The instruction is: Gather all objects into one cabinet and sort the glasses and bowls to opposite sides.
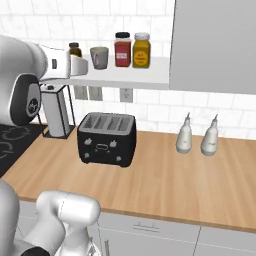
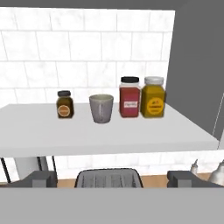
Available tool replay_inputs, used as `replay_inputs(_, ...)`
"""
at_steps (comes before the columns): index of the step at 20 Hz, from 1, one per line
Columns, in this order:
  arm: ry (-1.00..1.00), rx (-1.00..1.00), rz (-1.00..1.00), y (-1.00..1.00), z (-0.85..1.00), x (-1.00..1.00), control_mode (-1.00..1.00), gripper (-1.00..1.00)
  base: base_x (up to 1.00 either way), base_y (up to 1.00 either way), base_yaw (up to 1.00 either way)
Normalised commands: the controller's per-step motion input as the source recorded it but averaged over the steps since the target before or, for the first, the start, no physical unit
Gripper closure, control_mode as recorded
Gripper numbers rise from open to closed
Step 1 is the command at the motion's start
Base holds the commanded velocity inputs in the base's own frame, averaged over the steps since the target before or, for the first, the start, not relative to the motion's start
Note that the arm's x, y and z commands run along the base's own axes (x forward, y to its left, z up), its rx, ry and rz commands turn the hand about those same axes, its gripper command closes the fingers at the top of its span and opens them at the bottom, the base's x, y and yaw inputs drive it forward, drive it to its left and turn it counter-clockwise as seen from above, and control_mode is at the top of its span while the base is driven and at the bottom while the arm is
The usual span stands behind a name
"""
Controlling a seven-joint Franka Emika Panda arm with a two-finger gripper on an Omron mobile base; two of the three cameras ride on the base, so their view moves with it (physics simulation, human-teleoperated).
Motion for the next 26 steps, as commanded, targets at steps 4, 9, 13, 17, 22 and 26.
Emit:
replay_inputs(4, -0.02, 0.00, 0.00, 0.04, -0.05, 0.16, -1.00, -1.00, 0.00, 0.00, 0.00)
replay_inputs(9, -0.08, -0.03, 0.00, 0.05, -0.03, 0.02, -1.00, -1.00, 0.00, 0.00, 0.00)
replay_inputs(13, -0.07, -0.02, 0.00, 0.04, 0.00, 0.00, -1.00, -1.00, 0.00, 0.00, 0.00)
replay_inputs(17, -0.05, -0.03, 0.00, 0.07, 0.00, 0.00, -1.00, -1.00, 0.00, 0.00, 0.00)
replay_inputs(22, -0.05, 0.00, 0.00, 0.00, 0.00, 0.04, -1.00, -1.00, 0.00, 0.00, 0.00)
replay_inputs(26, -0.03, 0.00, 0.00, 0.00, 0.00, 0.06, -1.00, -1.00, 0.00, 0.00, 0.00)
